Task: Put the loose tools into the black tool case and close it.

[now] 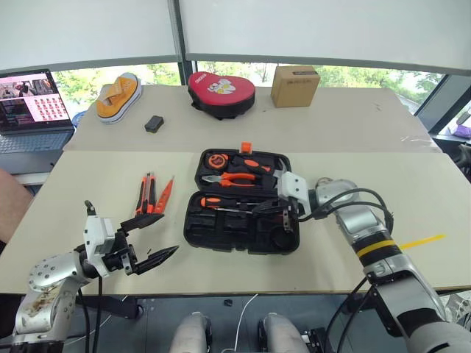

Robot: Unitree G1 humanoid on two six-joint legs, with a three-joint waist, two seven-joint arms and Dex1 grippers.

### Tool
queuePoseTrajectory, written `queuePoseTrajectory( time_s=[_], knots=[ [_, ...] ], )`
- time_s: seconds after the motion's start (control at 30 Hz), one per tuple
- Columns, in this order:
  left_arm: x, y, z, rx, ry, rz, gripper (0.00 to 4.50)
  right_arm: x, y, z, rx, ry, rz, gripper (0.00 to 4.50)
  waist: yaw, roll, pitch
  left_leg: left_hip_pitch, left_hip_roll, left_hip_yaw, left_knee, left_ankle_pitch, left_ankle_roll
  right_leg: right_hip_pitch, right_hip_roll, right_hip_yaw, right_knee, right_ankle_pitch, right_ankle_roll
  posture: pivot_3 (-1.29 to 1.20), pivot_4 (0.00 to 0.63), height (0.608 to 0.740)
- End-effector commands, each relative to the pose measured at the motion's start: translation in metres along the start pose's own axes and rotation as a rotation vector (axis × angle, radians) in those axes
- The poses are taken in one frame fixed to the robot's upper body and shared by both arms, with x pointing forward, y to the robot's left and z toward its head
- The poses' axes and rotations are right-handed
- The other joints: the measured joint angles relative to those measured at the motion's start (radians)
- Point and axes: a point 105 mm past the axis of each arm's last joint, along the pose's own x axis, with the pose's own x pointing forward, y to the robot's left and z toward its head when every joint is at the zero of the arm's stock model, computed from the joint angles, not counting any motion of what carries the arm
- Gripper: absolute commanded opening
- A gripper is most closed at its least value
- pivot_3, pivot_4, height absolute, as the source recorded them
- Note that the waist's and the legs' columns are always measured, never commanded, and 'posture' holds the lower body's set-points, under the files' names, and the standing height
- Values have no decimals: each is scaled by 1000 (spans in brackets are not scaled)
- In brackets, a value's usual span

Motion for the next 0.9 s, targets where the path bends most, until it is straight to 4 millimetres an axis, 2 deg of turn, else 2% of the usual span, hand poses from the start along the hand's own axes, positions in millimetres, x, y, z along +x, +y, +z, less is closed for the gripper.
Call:
queuePoseTrajectory(
  time_s=[0.03, 0.13, 0.2, 0.33, 0.4, 0.47, 0.5, 0.6, 0.67, 0.77, 0.83, 0.9],
  knots=[
    [-18, 11, 6, 21, 19, 101, 4500, 3, 6, -5, 55, 37, -12, 84, -3, 0, 0, 1, 0, 0, 0, 0, 0, 0, 0, 0, 0, 0, -1, 0, 150, 740],
    [-43, 22, 10, -19, 11, 247, 4500, -21, 1, 27, 46, -180, -89, 84, -3, 0, 0, 0, 2, 0, -1, 0, -1, -2, 0, 0, 1, -1, -2, 0, 150, 740],
    [-68, 26, 7, -42, 43, 358, 4500, -46, 7, 35, 49, -279, -120, 618, -1, 0, 1, -2, 2, 0, -2, -1, -1, -4, 0, -1, 1, -1, -3, 0, 150, 740],
    [-132, 38, -10, -141, 139, 670, 4500, -93, 19, 18, 86, -322, -263, 1824, 5, 0, 1, -4, 0, 0, -2, -2, -2, -3, -4, -2, -2, -1, -2, 0, 150, 740],
    [-158, 40, -18, -180, 200, 789, 4500, -111, 29, 12, 57, -346, -310, 2595, 5, -2, 1, -3, 0, 0, -2, -2, -1, -2, -5, -3, -4, -1, -2, 0, 150, 740],
    [-176, 37, -25, -218, 260, 851, 4500, -129, 40, 4, 17, -373, -362, 3222, 5, -3, 1, -3, 0, 0, -2, -2, -1, -2, -5, -3, -3, -1, -2, 0, 150, 740],
    [-179, 35, -26, -232, 278, 860, 4500, -136, 43, 1, 11, -382, -395, 3590, 5, -3, 1, -2, 0, 0, -2, -2, -1, -2, -5, -3, -3, -1, -2, 0, 150, 740],
    [-170, 35, -30, -283, 330, 840, 4500, -152, 50, -10, 57, -360, -452, 4437, 3, -3, 2, -2, 0, 1, -2, -2, -1, -2, -4, -2, -3, -1, -2, 0, 150, 740],
    [-154, 37, -25, -293, 330, 798, 4500, -158, 52, -12, 76, -381, -477, 4437, 5, -3, 2, -2, 0, 1, -2, -3, -2, -2, -5, -2, -3, -1, -2, 0, 150, 740],
    [-112, 38, -6, -343, 280, 638, 4500, -159, 51, -4, 31, -398, -504, 4437, 9, -4, 2, -1, 0, 0, -2, -4, -4, -2, -5, -2, -2, -1, -2, 0, 150, 740],
    [-87, 43, 1, -317, 339, 562, 4500, -156, 49, 5, 13, -413, -494, 4437, 12, -3, 2, -1, 0, 0, -2, -4, -4, -2, -5, -2, -2, -1, -2, 0, 150, 740],
    [-54, 53, 13, -306, 390, 518, 4500, -152, 47, 12, 0, -422, -473, 4437, 17, -2, 3, -1, 0, 0, -2, -3, -4, -2, -5, -1, -1, -1, -2, 0, 150, 740]
  ],
)
